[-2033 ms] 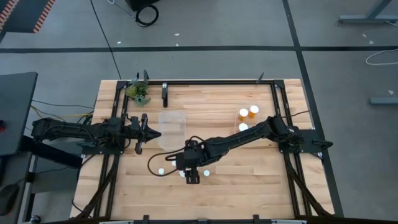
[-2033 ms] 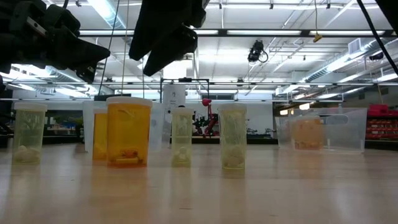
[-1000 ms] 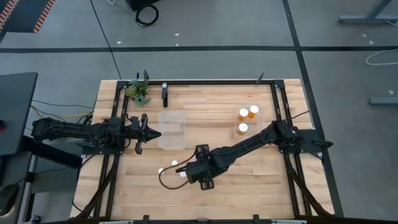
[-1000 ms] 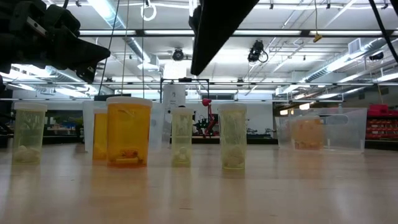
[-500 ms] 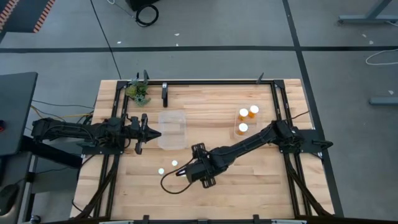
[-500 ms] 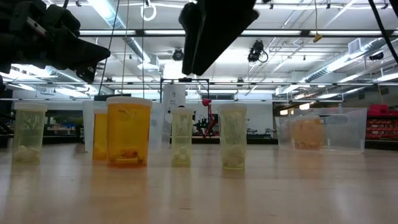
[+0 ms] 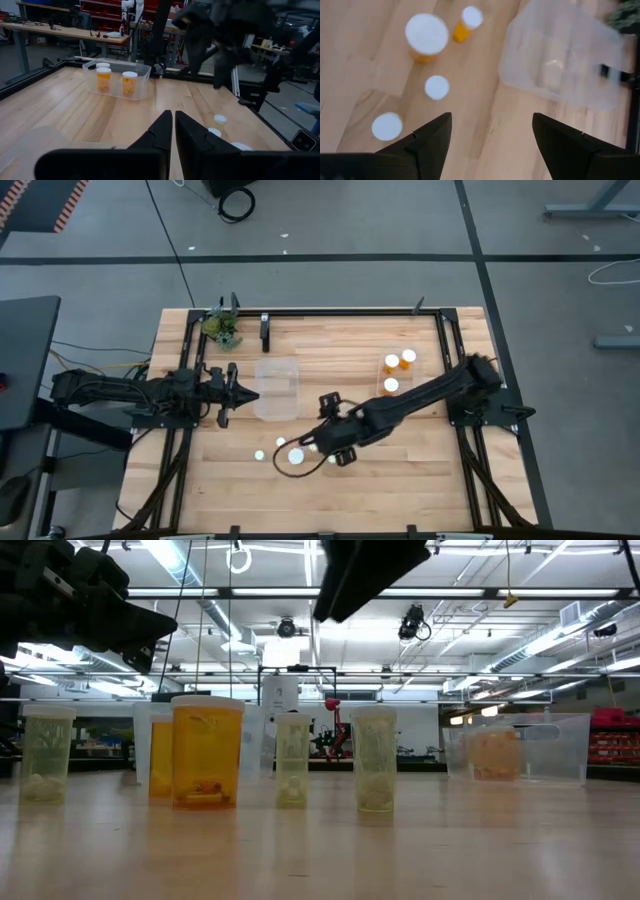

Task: Pick and place medicine bottles into bin by pill shape (circle, oval)
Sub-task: Put the left yellow pill bottle into the left transparent bin

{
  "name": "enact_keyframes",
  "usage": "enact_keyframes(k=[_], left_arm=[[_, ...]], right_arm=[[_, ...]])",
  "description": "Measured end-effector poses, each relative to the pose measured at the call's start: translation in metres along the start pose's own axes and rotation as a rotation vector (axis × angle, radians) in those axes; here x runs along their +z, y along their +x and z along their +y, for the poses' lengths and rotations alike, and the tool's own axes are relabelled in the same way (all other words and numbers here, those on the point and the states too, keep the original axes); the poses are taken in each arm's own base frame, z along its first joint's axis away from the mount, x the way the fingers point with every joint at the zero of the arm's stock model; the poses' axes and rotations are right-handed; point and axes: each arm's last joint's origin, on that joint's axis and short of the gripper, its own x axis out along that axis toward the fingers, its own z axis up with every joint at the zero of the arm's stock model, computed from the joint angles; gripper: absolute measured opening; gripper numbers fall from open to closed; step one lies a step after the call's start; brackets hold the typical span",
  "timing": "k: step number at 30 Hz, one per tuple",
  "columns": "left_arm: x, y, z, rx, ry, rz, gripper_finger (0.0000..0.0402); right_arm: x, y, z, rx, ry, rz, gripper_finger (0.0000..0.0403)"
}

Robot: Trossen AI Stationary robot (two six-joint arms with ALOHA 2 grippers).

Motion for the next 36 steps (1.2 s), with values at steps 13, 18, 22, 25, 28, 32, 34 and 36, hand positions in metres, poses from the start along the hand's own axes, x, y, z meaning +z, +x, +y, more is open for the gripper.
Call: enact_keyframes(k=[13, 18, 22, 25, 28, 32, 34, 36], left_arm=[[0.013, -0.001, -0.002, -0.027, -0.087, -0.135, 0.0026], [0.013, -0.001, -0.002, -0.043, -0.218, -0.128, 0.0025], [0.022, 0.001, -0.005, -0.082, -0.296, -0.127, 0.002], [0.038, 0.006, -0.011, -0.162, -0.283, -0.122, 0.0016], [0.047, 0.014, -0.017, -0.177, -0.209, -0.055, 0.0016], [0.058, 0.028, -0.024, -0.172, -0.134, 0.006, 0.0016], [0.058, 0.036, -0.026, -0.166, -0.123, 0.056, 0.002], [0.056, 0.044, -0.028, -0.167, -0.111, 0.103, 0.0028]], right_arm=[[-0.062, -0.041, 0.001, 0.042, 0.21, -0.139, 0.0284], [-0.071, -0.044, 0.003, 0.039, 0.254, -0.151, 0.0284], [-0.077, -0.04, 0.005, 0.036, 0.213, -0.134, 0.0284], [-0.087, -0.038, 0.004, 0.029, 0.214, -0.138, 0.0284], [-0.102, -0.05, -0.001, 0.012, 0.25, -0.184, 0.0284], [-0.127, -0.069, -0.008, -0.008, 0.32, -0.296, 0.0284], [-0.14, -0.077, -0.011, -0.005, 0.352, -0.368, 0.0284], [-0.153, -0.084, -0.012, -0.003, 0.376, -0.422, 0.0284]])
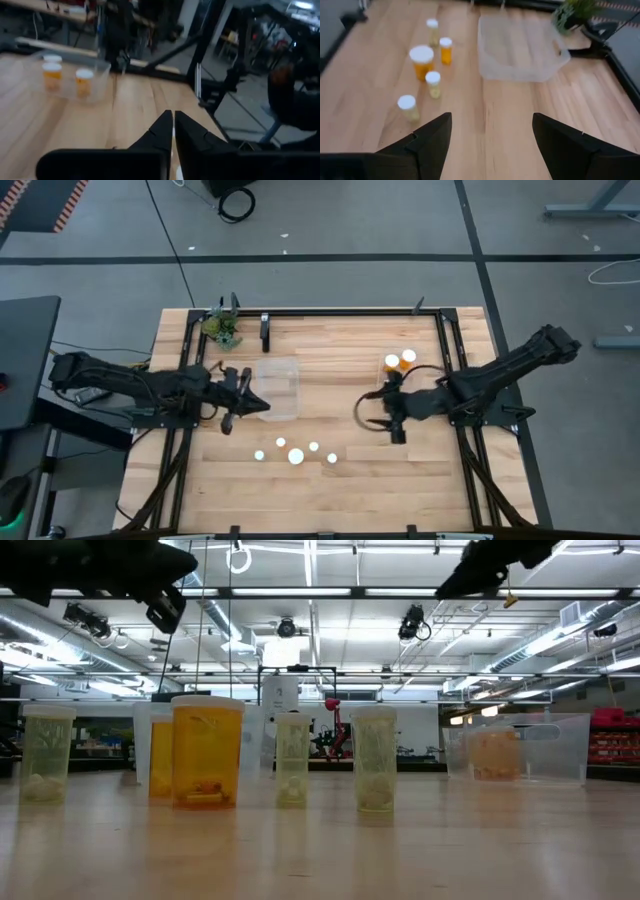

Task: Pick and place medicine bottles into bin by pill shape (circle, oval)
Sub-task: Put the left yellow pill bottle into the left transparent bin

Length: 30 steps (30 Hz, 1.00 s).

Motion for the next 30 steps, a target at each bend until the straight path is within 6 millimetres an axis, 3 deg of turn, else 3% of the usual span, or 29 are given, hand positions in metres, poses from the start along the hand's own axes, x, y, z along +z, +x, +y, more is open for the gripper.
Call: enact_keyframes(k=[5, 14, 18, 30], left_arm=[[-0.004, 0.019, -0.001, 0.007, -0.008, 0.108, 0.0054], [0.011, 0.044, -0.01, -0.009, -0.002, 0.171, 0.0075], [0.018, 0.052, -0.015, -0.013, 0.0, 0.206, 0.0077], [0.026, 0.063, -0.041, 0.03, 0.078, 0.331, 0.0098]], right_arm=[[-0.017, -0.024, -0.013, 0.017, 0.007, -0.096, 0.0284], [-0.037, -0.063, -0.032, 0.08, 0.014, -0.278, 0.0284], [-0.046, -0.074, -0.037, 0.15, -0.003, -0.349, 0.0284], [-0.061, -0.097, -0.049, 0.136, -0.076, -0.554, 0.0254]])
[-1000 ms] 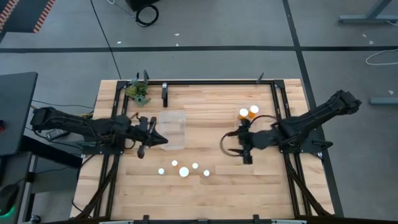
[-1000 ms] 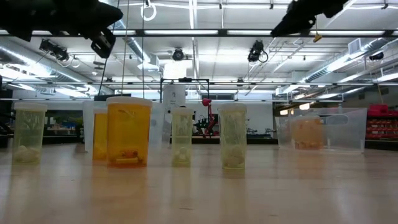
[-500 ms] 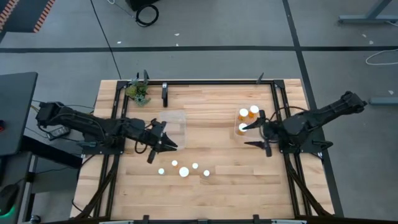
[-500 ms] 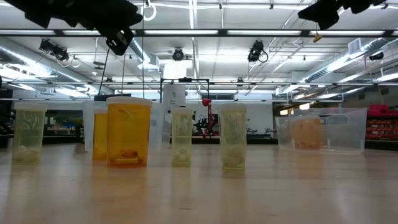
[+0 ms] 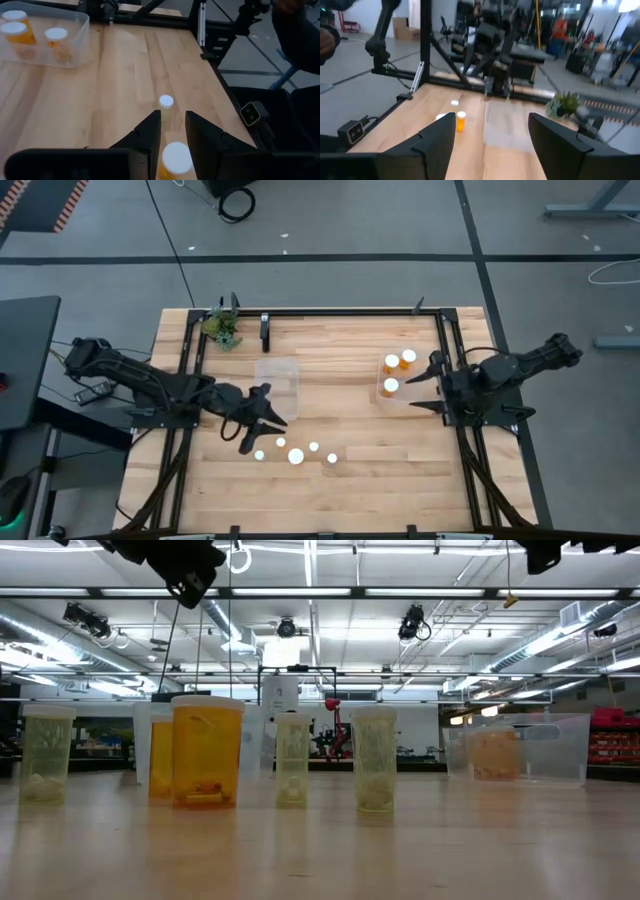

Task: Pick and place medicine bottles into bin by pill shape (circle, oval)
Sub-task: Put the left yellow pill bottle into the left transparent bin

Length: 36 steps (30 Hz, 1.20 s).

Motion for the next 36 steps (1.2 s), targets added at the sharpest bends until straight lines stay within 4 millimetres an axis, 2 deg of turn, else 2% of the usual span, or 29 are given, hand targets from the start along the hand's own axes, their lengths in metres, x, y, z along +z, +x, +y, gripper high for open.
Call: enact_keyframes(k=[4, 8, 17, 22, 25, 31, 36], left_arm=[[0.002, -0.001, -0.002, -0.004, -0.002, -0.008, 0.0093], [0.002, -0.001, -0.002, -0.003, -0.008, -0.007, 0.009], [0.003, -0.001, 0.0, 0.009, -0.006, -0.012, 0.009], [0.003, -0.001, 0.0, 0.006, -0.002, -0.015, 0.0096], [0.003, -0.001, -0.001, 0.003, 0.0, -0.013, 0.0098], [-0.002, 0.005, -0.008, -0.022, 0.039, 0.011, 0.0098], [-0.014, 0.02, -0.011, -0.022, 0.01, 0.093, 0.0098]], right_arm=[[0.005, -0.009, -0.002, 0.024, -0.029, -0.069, 0.0239], [0.001, -0.015, -0.003, 0.047, -0.026, -0.114, 0.022], [-0.036, -0.02, -0.002, 0.016, -0.03, -0.168, 0.0178], [-0.048, -0.026, -0.004, 0.004, -0.039, -0.237, 0.0156], [-0.054, -0.023, -0.004, 0.007, -0.053, -0.216, 0.0145], [-0.053, -0.023, -0.007, -0.002, -0.05, -0.222, 0.0127], [-0.054, -0.023, -0.007, 0.006, -0.044, -0.218, 0.0115]])
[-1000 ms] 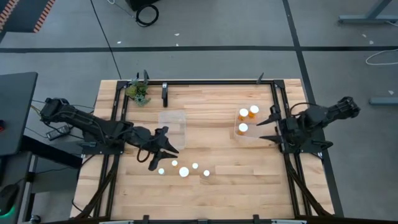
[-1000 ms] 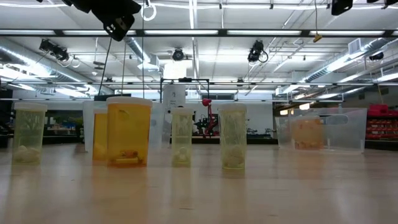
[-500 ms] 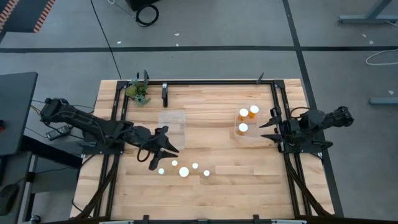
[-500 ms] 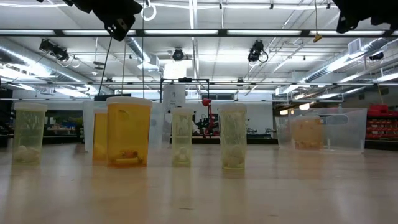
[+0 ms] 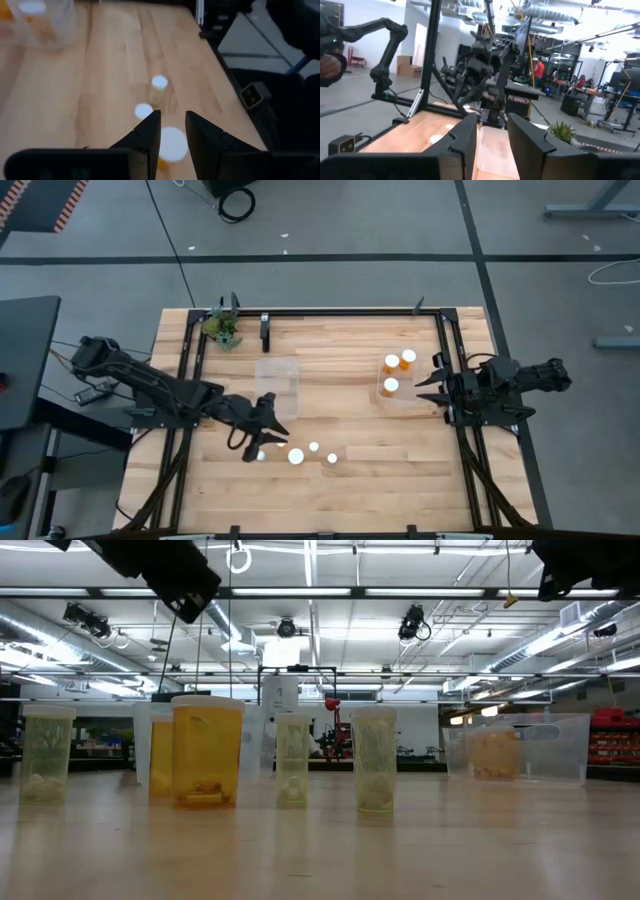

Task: Pick and place medicine bottles into bin by pill shape (circle, oval)
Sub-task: Put the left yellow pill bottle into the left transparent bin

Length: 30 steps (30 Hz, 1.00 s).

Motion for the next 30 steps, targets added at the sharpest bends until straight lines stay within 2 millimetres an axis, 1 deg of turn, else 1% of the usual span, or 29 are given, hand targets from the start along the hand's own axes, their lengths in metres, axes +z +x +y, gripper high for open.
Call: enact_keyframes(k=[5, 11, 19, 21, 24, 30], left_arm=[[-0.007, 0.002, -0.008, -0.004, -0.026, 0.044, 0.0098], [-0.017, 0.0, -0.02, 0.045, -0.022, 0.098, 0.0098], [-0.029, -0.004, -0.031, 0.049, -0.115, 0.188, 0.0098], [-0.029, -0.006, -0.032, 0.085, -0.124, 0.227, 0.0096], [-0.023, -0.012, -0.035, 0.165, -0.125, 0.266, 0.0088], [-0.02, -0.021, -0.035, 0.243, -0.184, 0.35, 0.0081]], right_arm=[[-0.003, 0.0, 0.001, 0.011, 0.029, 0.023, 0.011], [-0.018, 0.003, 0.005, 0.038, 0.043, 0.039, 0.01], [-0.037, 0.006, 0.009, 0.044, 0.069, 0.098, 0.0085], [-0.039, 0.005, 0.009, 0.046, 0.066, 0.119, 0.0084], [-0.043, 0.005, 0.01, 0.052, 0.065, 0.154, 0.0084], [-0.043, 0.005, 0.01, 0.052, 0.065, 0.155, 0.0084]])
